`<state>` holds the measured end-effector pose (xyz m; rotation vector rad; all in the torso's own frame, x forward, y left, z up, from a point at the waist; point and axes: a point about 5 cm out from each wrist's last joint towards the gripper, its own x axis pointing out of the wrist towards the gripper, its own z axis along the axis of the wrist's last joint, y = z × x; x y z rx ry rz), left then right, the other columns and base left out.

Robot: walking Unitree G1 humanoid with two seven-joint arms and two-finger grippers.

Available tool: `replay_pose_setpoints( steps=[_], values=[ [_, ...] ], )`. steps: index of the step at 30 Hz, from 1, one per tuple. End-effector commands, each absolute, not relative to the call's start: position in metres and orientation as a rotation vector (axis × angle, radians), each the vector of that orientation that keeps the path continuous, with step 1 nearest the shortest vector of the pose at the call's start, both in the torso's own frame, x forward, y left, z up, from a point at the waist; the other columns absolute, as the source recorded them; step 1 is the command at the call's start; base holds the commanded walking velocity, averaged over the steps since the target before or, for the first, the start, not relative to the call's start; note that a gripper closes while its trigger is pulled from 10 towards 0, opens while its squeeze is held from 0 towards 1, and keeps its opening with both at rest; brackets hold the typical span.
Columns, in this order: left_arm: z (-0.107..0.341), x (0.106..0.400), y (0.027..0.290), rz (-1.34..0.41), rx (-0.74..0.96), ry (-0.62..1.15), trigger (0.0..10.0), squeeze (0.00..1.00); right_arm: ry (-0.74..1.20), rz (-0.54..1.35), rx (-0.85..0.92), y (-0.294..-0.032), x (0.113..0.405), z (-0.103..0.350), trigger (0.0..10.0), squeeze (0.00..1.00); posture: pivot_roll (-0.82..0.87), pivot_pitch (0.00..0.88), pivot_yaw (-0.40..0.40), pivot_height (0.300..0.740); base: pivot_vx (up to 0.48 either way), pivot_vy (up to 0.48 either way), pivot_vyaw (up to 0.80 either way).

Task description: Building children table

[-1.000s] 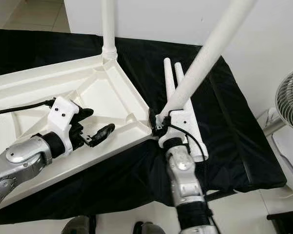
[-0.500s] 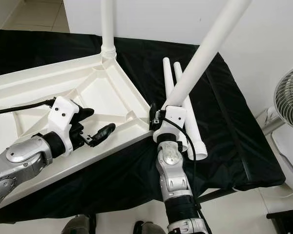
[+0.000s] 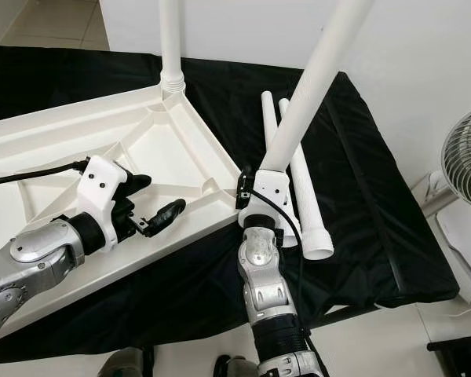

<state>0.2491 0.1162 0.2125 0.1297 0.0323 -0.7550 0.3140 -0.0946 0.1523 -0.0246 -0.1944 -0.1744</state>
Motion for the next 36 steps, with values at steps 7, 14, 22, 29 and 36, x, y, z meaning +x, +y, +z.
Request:
replay_pose_setpoints(
  steps=[7, 14, 22, 29, 36],
  values=[
    [0.209, 0.238, 0.105, -0.980, 0.124, 0.045, 10.0, 0.00, 0.022, -0.295, -0.067, -0.102, 0.310, 0.113, 10.0, 0.00, 0.12, 0.190, -0.115, 0.740, 0.000, 0.000, 0.00],
    [0.209, 0.239, 0.105, -0.982, 0.127, 0.041, 10.0, 0.00, 0.013, -0.318, -0.086, -0.101, 0.309, 0.113, 10.0, 0.00, 0.12, 0.184, -0.116, 0.740, 0.000, 0.000, 0.00],
    [0.209, 0.238, 0.103, -0.990, 0.127, 0.039, 10.0, 0.00, -0.008, -0.333, -0.101, -0.105, 0.308, 0.115, 10.0, 0.00, 0.11, 0.167, -0.119, 0.740, 0.000, 0.000, 0.00],
    [0.209, 0.238, 0.103, -0.993, 0.129, 0.038, 10.0, 0.00, -0.036, -0.317, -0.059, -0.115, 0.308, 0.117, 10.0, 0.00, 0.11, 0.169, -0.117, 0.740, 0.000, 0.000, 0.00],
    [0.209, 0.239, 0.102, -0.993, 0.127, 0.037, 10.0, 0.00, -0.061, -0.280, -0.035, -0.116, 0.307, 0.119, 10.0, 1.00, 0.11, 0.169, -0.118, 0.740, 0.000, 0.000, 0.00]
  ],
)
